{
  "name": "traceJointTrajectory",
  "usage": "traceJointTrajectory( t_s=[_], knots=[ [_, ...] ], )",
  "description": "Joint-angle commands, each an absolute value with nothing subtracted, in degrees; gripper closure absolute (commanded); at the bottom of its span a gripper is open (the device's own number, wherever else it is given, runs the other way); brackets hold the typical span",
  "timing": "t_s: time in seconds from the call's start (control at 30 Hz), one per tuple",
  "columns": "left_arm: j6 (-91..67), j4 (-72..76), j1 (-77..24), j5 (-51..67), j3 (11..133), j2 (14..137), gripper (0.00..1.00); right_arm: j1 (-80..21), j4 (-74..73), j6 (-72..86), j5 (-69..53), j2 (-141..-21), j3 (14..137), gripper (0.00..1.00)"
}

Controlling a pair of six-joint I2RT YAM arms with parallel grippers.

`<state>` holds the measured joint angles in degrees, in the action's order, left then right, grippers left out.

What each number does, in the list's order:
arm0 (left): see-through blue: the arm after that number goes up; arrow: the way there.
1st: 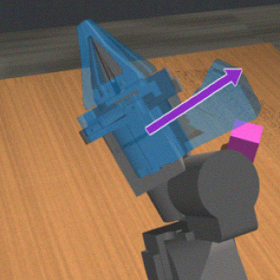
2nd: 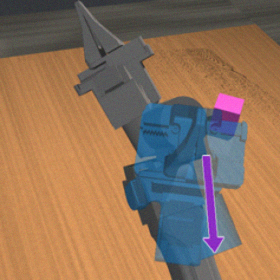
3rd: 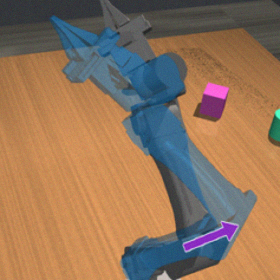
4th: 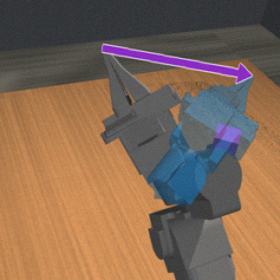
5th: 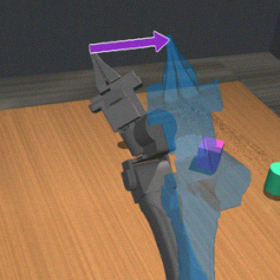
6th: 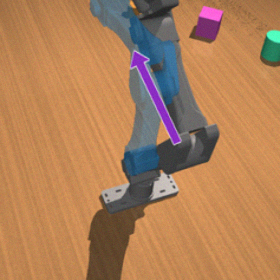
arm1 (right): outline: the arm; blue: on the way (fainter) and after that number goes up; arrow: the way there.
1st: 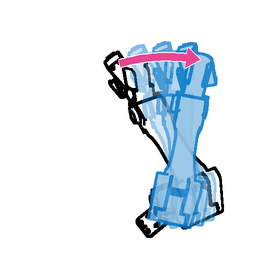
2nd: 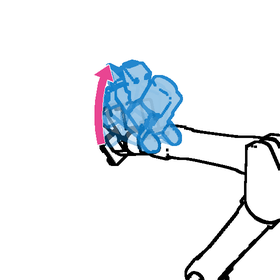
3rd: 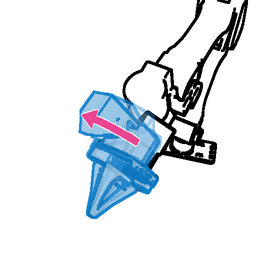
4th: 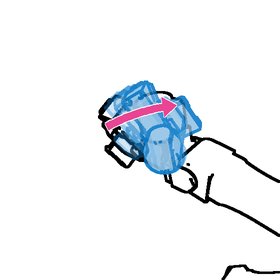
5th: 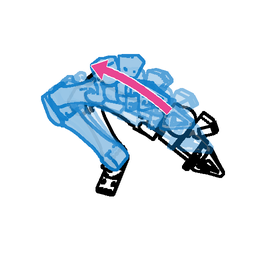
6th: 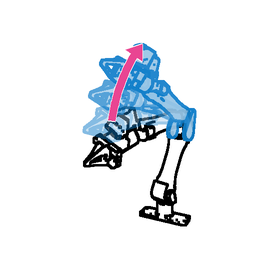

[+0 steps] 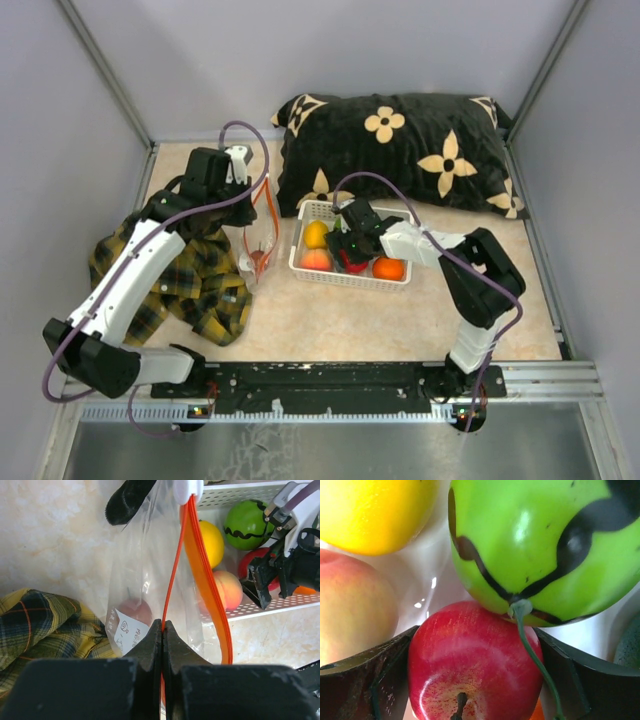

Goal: Place the food in the zip-top bag and seal the zipper
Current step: Pick up the fake fruit from the bin.

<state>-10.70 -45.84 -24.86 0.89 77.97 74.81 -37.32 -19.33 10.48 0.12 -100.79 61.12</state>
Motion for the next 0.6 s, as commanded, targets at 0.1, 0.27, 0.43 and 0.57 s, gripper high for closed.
traceJointTrajectory(
  t_s=[0.1,0.27,0.43,0.57],
  knots=[
    [-10.90,-47.09,-25.88,-1.52,80.97,74.92,1.00,-37.20,-20.55,10.13,2.15,-98.77,63.03,0.19],
    [-10.99,-46.97,-25.94,-1.37,80.51,75.31,1.00,-37.18,-20.81,9.85,2.33,-95.43,62.37,0.27],
    [-10.99,-46.94,-25.97,-1.19,80.42,75.54,1.00,-37.22,-21.31,9.44,1.55,-89.71,62.44,0.37],
    [-11.01,-46.92,-25.99,-0.89,80.57,75.56,1.00,-37.27,-21.63,8.40,0.00,-84.91,63.01,0.40]
  ],
)
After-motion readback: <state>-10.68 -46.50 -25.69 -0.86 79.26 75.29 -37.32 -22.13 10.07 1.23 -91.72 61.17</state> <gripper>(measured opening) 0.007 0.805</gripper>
